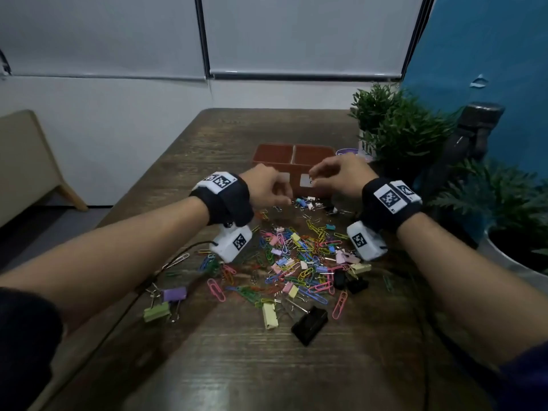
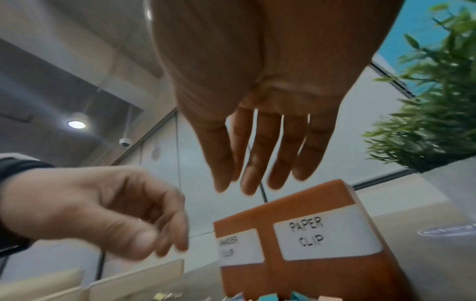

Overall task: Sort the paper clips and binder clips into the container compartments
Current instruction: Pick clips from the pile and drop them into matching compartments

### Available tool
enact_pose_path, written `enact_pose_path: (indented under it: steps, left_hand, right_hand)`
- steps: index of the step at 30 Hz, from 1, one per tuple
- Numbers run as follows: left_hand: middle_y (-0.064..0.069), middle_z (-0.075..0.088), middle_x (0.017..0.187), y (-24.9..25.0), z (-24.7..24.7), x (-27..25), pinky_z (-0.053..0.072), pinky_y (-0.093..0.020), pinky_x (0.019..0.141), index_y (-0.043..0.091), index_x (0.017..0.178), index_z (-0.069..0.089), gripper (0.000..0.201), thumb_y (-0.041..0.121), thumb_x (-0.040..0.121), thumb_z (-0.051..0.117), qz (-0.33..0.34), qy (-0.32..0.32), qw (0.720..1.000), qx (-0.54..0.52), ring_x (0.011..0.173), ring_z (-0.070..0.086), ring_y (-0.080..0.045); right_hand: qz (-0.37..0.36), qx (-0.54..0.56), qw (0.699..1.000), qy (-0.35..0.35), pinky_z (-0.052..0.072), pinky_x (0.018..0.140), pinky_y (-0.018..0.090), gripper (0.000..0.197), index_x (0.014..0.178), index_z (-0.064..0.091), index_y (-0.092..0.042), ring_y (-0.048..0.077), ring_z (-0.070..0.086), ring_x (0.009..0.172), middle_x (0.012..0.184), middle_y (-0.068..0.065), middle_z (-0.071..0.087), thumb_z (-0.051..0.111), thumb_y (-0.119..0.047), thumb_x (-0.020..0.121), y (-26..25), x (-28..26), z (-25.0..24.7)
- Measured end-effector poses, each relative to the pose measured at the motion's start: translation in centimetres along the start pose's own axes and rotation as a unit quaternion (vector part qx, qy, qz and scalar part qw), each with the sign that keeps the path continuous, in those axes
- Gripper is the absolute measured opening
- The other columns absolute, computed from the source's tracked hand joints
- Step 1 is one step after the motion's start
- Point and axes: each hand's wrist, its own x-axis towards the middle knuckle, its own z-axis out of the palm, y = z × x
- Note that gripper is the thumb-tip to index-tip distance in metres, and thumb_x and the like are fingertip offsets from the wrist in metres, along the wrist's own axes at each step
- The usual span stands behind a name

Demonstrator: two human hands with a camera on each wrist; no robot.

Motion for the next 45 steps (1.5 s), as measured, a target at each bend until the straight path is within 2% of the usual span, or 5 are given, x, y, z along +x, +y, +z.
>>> enact_pose_path:
  steps: [4, 8, 14, 29, 45]
  left_hand:
    - [0.014, 0.069, 0.081, 0.4, 1.6, -5.2, 0.044, -0.016, 0.067, 0.026, 0.094, 0.074, 0.014, 0.035, 0.084, 0.074, 0.042, -0.079, 0.996, 0.003, 0.071, 0.060, 0.003]
    - [0.013, 0.072, 0.090, 0.8, 2.5, -7.0, 0.038, -0.005, 0.063, 0.027, 0.106, 0.074, 0.025, 0.033, 0.081, 0.077, 0.060, -0.102, 0.993, 0.001, 0.067, 0.056, 0.009]
    - [0.006, 0.073, 0.089, 2.0, 2.7, -7.1, 0.053, -0.031, 0.084, 0.018, 0.101, 0.075, 0.019, 0.021, 0.083, 0.075, 0.077, -0.116, 0.990, 0.035, 0.075, 0.061, -0.005]
    - [0.012, 0.065, 0.072, -6.5, -2.5, -5.5, 0.052, -0.025, 0.076, 0.019, 0.090, 0.075, 0.011, 0.027, 0.083, 0.075, -0.140, 0.043, 0.989, -0.002, 0.068, 0.059, -0.003]
    - [-0.002, 0.053, 0.134, -7.5, 0.9, -3.5, 0.049, -0.037, 0.093, 0.034, 0.128, 0.060, 0.041, 0.013, 0.093, 0.056, -0.100, -0.039, 0.984, 0.142, 0.117, 0.055, -0.025]
  right_hand:
    - [-0.008, -0.076, 0.987, -0.142, 0.050, 0.071, 0.021, 0.013, 0.089, 0.078, -0.027, 0.004, 0.065, 0.080, 0.085, -0.012, 0.071, 0.083, -0.030, 0.077, -2.7, -5.4, 1.1]
    - [0.006, -0.169, 0.958, -0.233, 0.054, 0.087, 0.028, 0.036, 0.114, 0.072, -0.031, 0.006, 0.066, 0.095, 0.103, -0.012, 0.071, 0.082, -0.028, 0.079, -3.1, -7.3, 3.1]
    - [-0.011, -0.240, 0.942, -0.232, 0.048, 0.085, 0.025, 0.038, 0.125, 0.067, -0.028, 0.012, 0.063, 0.101, 0.112, -0.004, 0.069, 0.073, -0.023, 0.087, -4.5, -6.9, 4.7]
    - [0.024, -0.190, 0.973, -0.131, 0.048, 0.073, 0.027, 0.012, 0.093, 0.073, -0.022, 0.009, 0.057, 0.083, 0.086, -0.011, 0.060, 0.076, -0.018, 0.083, -4.8, -2.9, 4.1]
    - [0.047, -0.239, 0.967, -0.078, 0.054, 0.068, 0.032, 0.004, 0.087, 0.070, -0.026, 0.016, 0.064, 0.090, 0.100, -0.003, 0.068, 0.070, -0.022, 0.089, -4.5, 1.9, 6.0]
